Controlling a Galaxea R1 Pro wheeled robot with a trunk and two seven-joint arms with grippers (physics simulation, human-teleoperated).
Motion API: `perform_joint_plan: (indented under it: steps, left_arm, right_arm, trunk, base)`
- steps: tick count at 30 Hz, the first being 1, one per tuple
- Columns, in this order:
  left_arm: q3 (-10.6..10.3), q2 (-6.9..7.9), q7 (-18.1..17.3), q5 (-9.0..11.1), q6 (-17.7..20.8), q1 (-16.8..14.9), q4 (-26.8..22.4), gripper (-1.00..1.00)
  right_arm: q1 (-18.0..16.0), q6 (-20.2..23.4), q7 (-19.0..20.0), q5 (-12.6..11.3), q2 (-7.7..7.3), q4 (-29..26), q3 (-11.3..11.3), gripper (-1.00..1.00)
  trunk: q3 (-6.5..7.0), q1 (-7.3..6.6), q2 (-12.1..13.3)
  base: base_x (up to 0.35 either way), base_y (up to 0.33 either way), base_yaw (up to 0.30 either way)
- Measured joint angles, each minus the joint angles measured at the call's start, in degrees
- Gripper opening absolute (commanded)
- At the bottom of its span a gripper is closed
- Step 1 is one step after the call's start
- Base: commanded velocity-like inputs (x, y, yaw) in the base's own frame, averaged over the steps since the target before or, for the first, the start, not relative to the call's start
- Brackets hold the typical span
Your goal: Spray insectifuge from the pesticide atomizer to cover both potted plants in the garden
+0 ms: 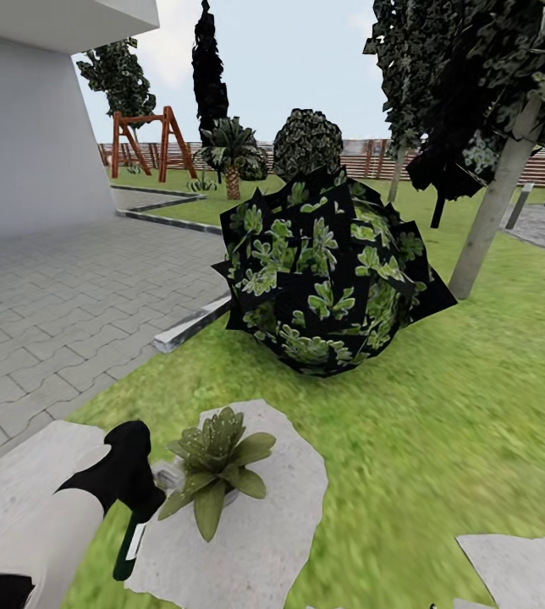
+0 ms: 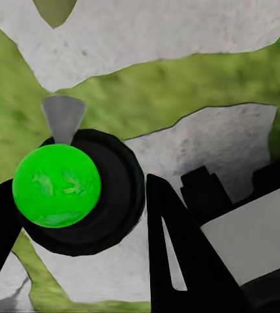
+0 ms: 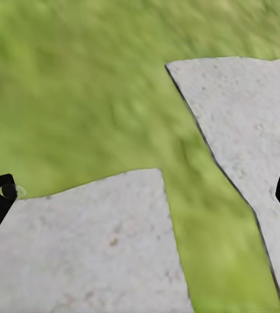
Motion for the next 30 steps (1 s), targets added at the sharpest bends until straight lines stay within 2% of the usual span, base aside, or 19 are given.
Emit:
perform_joint_plan:
  steps: [5, 12, 15, 17, 19, 20, 21, 22, 24, 30]
  left_arm:
    - [0.3, -0.28, 0.93, 0.39, 0.05, 2.42, -0.19, -1.0]
    - [0.45, -0.66, 2.07, 0.62, 0.11, 2.84, -0.38, -1.0]
    - [0.67, -1.82, 4.75, 0.61, 0.13, 2.85, -0.4, -1.0]
    - [0.81, -3.48, 7.86, 0.84, 0.28, 2.85, -0.36, -1.0]
    - [0.83, -4.3, 8.58, 0.85, 0.22, 2.83, -0.37, -1.0]
    - [0.84, -4.51, 8.74, 1.62, 0.27, 2.84, -0.35, -1.0]
    - [0.81, -4.59, 8.88, 4.13, 0.35, 2.85, -0.39, -1.0]
    - [0.72, -4.62, 8.99, 5.53, 0.25, 2.85, -0.39, -1.0]
    - [0.65, -4.63, 9.08, 6.72, 0.17, 2.85, -0.45, -1.0]
    - [0.54, -4.61, 9.37, 7.21, 0.09, 2.85, -0.48, -1.0]
  right_arm:
    - [0.0, 0.0, -0.04, -0.12, 0.12, 0.0, -0.06, 1.0]
    - [0.0, 0.0, -0.09, -0.1, 0.26, 0.0, -0.02, 1.0]
    - [0.0, 0.0, -0.09, -0.08, 0.26, 0.0, 0.0, 1.0]
    - [0.0, 0.0, -0.09, -0.08, 0.26, 0.0, 0.01, 1.0]
    - [0.0, 0.0, -0.09, -0.08, 0.26, 0.0, 0.01, 1.0]
    - [0.0, 0.0, -0.09, -0.08, 0.26, 0.0, 0.01, 1.0]
    - [0.0, 0.0, -0.09, -0.08, 0.26, 0.0, 0.01, 1.0]
    - [0.0, -0.01, -0.1, -0.07, 0.26, 0.0, 0.02, 1.0]
    - [0.0, -0.01, -0.11, -0.07, 0.24, -0.01, -0.02, 1.0]
    - [0.0, 0.01, -0.03, -0.07, 0.18, -0.01, -0.07, 1.0]
  trunk:
    - [0.0, 0.0, 0.0]
    - [-0.27, 0.0, 0.0]
    - [-0.44, 0.0, 0.0]
    - [-0.55, 0.0, 0.0]
    - [-0.67, 0.0, 0.0]
    - [-0.73, 0.0, 0.0]
    - [-0.77, 0.0, 0.0]
    - [-0.79, 0.0, 0.0]
    - [-0.81, 0.0, 0.0]
    - [-0.82, 0.0, 0.0]
  base:
    - [0.0, 0.0, 0.002]
    - [0.0, 0.0, 0.161]
    - [0.0, 0.0, 0.197]
    - [0.0, 0.0, 0.198]
    - [0.0, 0.0, 0.198]
    - [0.0, -0.048, 0.123]
    - [0.0, -0.157, 0.063]
    - [0.0, -0.198, 0.04]
    - [0.0, -0.241, 0.017]
    - [0.0, -0.269, 0.002]
